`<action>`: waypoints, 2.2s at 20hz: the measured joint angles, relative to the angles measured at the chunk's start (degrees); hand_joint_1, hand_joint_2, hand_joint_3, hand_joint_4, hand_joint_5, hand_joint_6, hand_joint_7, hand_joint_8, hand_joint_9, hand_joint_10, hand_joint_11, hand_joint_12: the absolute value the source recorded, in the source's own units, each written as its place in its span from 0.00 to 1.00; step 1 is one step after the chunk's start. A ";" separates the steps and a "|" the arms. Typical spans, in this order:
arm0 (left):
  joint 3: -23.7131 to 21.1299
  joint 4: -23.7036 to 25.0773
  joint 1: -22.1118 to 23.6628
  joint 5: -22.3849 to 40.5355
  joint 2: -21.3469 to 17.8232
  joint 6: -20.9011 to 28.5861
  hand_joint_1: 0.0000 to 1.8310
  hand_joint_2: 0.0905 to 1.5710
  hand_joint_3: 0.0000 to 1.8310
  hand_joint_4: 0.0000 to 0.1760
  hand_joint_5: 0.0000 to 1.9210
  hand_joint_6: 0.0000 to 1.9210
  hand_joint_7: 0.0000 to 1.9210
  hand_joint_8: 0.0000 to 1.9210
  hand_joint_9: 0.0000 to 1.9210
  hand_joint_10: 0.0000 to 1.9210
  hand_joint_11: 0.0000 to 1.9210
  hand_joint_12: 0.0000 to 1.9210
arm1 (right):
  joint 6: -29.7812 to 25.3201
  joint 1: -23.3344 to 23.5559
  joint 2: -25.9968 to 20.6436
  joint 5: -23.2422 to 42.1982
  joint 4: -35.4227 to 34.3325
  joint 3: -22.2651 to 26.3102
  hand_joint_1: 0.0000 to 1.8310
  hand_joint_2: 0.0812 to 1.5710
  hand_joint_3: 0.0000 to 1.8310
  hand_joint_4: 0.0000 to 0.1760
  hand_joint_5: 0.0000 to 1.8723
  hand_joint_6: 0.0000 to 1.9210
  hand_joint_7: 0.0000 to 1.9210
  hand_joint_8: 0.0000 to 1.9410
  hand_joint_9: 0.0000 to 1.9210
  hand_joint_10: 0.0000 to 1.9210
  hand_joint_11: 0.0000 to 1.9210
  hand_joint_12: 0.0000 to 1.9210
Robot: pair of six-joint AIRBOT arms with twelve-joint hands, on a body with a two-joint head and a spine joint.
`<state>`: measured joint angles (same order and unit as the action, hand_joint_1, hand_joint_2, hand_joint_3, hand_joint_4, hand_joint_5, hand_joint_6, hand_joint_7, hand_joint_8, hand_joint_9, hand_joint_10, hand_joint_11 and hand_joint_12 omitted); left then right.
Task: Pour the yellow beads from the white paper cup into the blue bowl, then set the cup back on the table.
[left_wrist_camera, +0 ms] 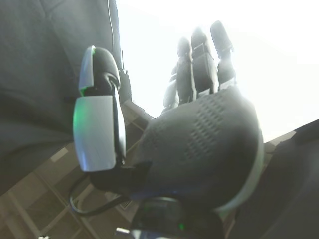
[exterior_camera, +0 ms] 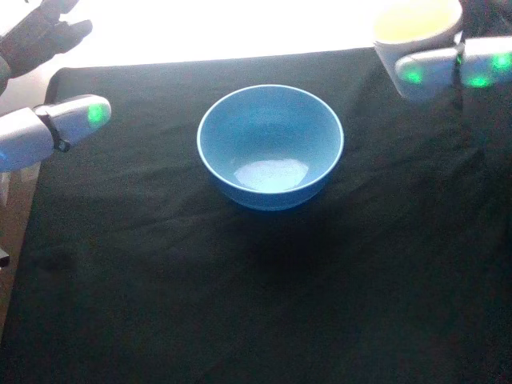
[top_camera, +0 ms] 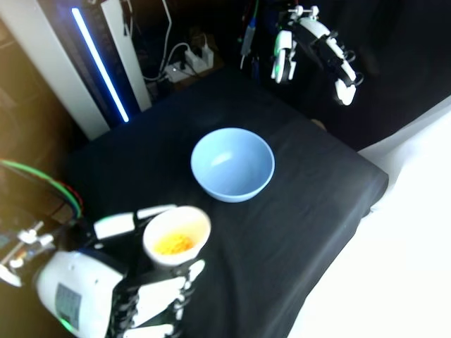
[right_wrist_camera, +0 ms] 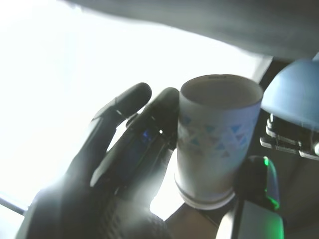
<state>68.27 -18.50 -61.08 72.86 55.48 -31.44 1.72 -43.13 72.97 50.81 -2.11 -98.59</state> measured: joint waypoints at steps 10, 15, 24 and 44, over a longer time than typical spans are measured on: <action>0.33 0.55 0.00 -0.72 0.00 0.00 0.42 0.72 0.00 0.24 0.05 0.00 0.20 0.00 0.19 0.00 0.00 0.44 | 0.00 10.03 0.04 -9.18 21.05 -0.24 0.70 0.62 0.00 0.07 0.62 0.36 0.74 0.11 0.66 0.04 0.34 0.64; 0.76 0.94 0.00 -0.94 0.26 0.00 0.43 0.71 0.00 0.35 0.05 0.00 0.20 0.00 0.19 0.00 0.00 0.45 | 0.00 10.10 0.13 -10.49 24.48 -0.20 0.69 0.64 0.00 0.02 0.59 0.40 0.64 0.31 0.68 0.12 0.46 0.63; 0.90 1.01 0.00 -1.38 0.35 0.00 0.45 0.71 0.00 0.30 0.06 0.00 0.22 0.00 0.20 0.00 0.00 0.43 | -0.07 15.85 0.37 -11.26 35.36 1.86 0.69 0.65 0.00 0.00 0.59 0.37 0.60 0.44 0.47 0.61 0.31 0.90; 0.94 2.19 0.37 -2.82 0.35 0.02 0.44 0.70 0.00 0.32 0.07 0.00 0.21 0.00 0.19 0.00 0.00 0.42 | -0.20 24.50 0.44 -18.21 57.88 6.36 0.71 0.62 0.00 0.00 0.63 0.26 0.68 0.34 0.66 0.42 0.57 0.71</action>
<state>69.21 -16.32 -60.71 70.04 55.83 -31.42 1.52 -18.63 73.41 32.60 55.77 -92.23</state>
